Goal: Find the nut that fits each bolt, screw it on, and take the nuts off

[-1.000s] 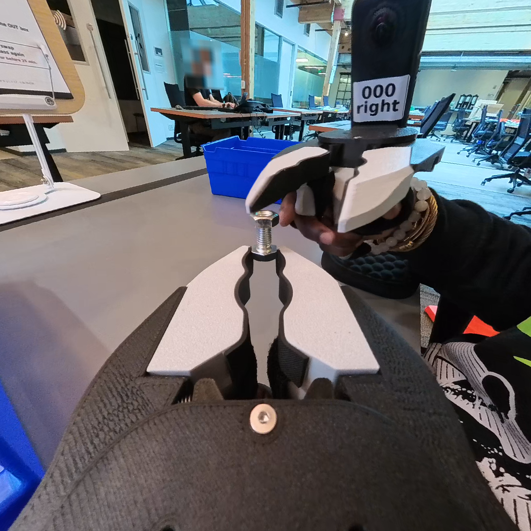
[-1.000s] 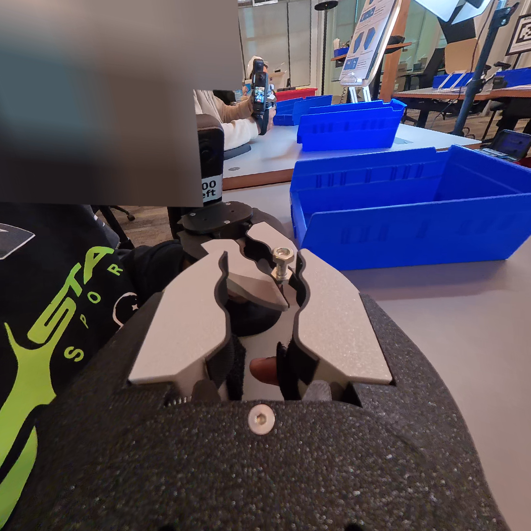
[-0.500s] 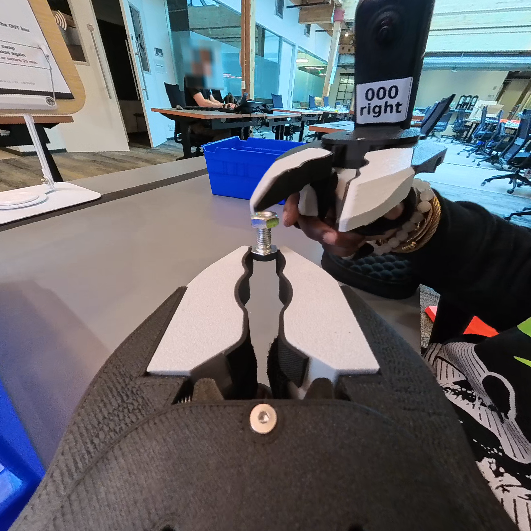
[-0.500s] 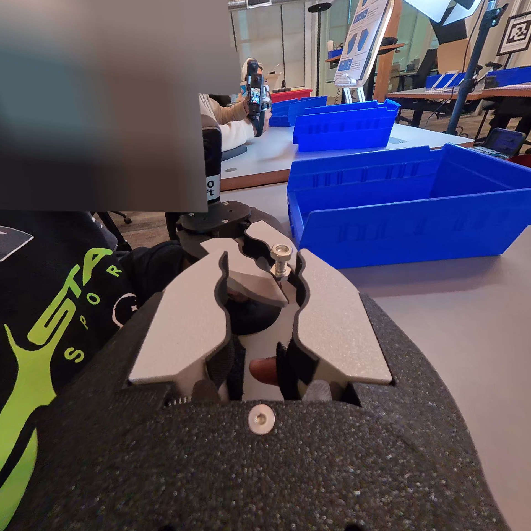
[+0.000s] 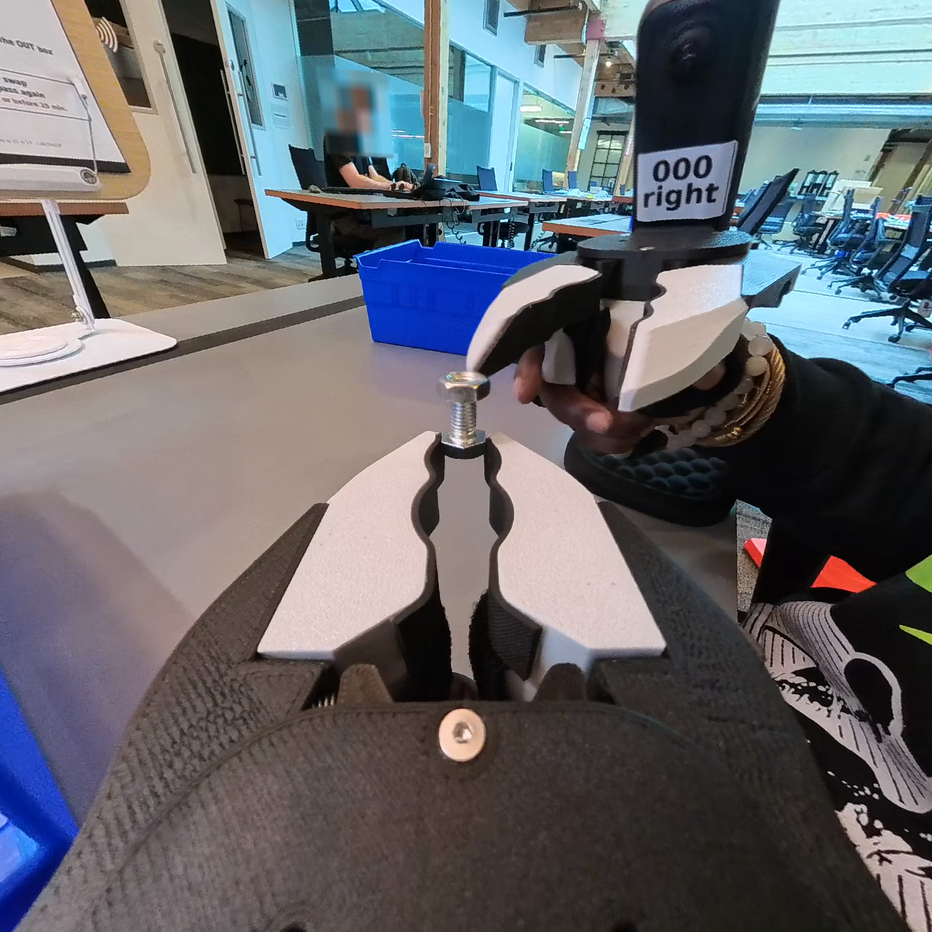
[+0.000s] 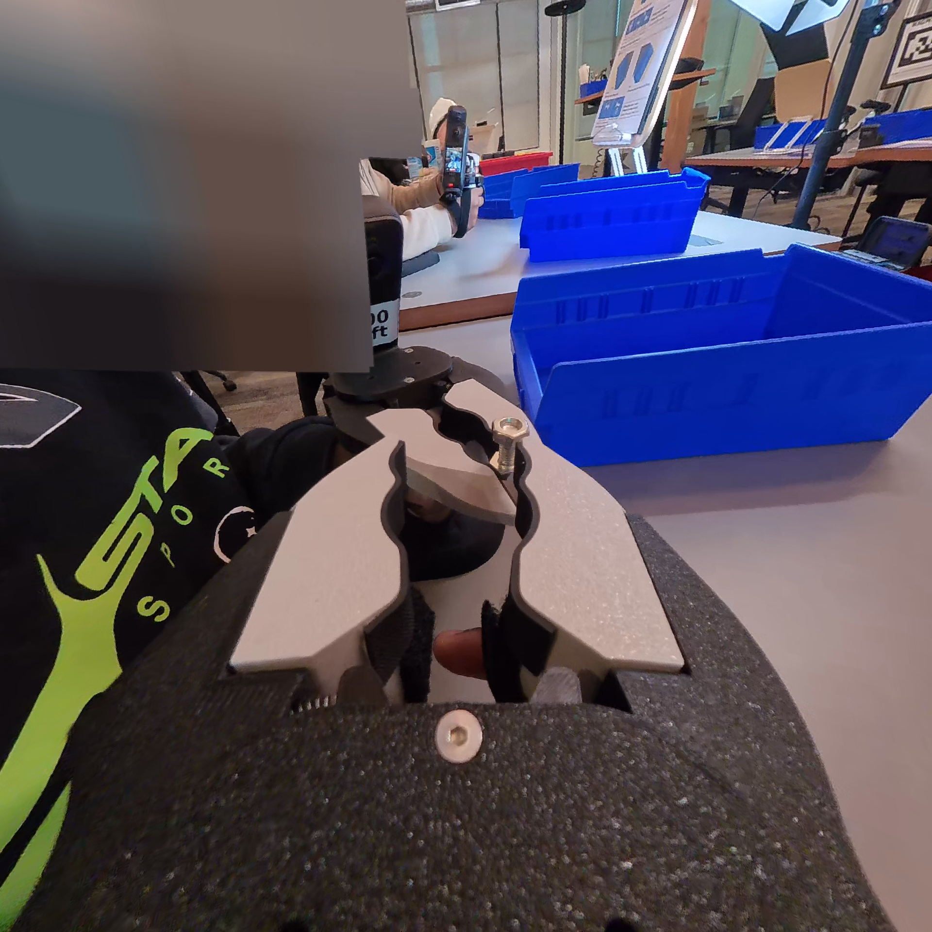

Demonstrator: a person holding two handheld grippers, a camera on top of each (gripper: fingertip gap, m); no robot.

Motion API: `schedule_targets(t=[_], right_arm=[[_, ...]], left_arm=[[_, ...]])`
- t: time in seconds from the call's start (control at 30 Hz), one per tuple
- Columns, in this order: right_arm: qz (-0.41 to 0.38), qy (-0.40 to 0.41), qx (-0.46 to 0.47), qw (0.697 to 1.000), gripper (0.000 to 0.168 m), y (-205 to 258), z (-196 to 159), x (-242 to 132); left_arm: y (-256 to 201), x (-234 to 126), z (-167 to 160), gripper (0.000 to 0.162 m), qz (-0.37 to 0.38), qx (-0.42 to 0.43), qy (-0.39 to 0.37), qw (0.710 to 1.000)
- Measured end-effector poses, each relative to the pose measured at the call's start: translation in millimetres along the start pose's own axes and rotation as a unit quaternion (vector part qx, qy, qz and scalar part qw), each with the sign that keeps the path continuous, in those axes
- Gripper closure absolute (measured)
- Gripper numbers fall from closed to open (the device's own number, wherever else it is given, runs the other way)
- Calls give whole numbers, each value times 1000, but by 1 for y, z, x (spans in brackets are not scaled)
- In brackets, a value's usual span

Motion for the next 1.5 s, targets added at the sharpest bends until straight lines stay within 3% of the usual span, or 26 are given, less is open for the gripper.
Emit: schedule_targets(t=[0.37,0.97,1.2,1.5], right_arm=[[0,-13,1,1000,112,-4,-1,20],[-19,-31,14,999,122,8,-2,-3],[-33,-49,3,998,91,0,0,18],[-11,-34,9,999,91,5,-7,35]], left_arm=[[0,0,0,147,-1,1,2,1000],[0,0,0,147,1,1,1,1000],[-1,0,-1,147,0,3,2,1000],[-1,0,-1,147,-1,4,3,1000]])
Point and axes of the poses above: each gripper's, where its closed fingertips meet, x out along the fingers, z out of its top, y = z × x across the jaws, the point moved 1 cm from there along -x, back along the fingers, and after that the axes turned 6 degrees about -y, right-handed, at the moved point
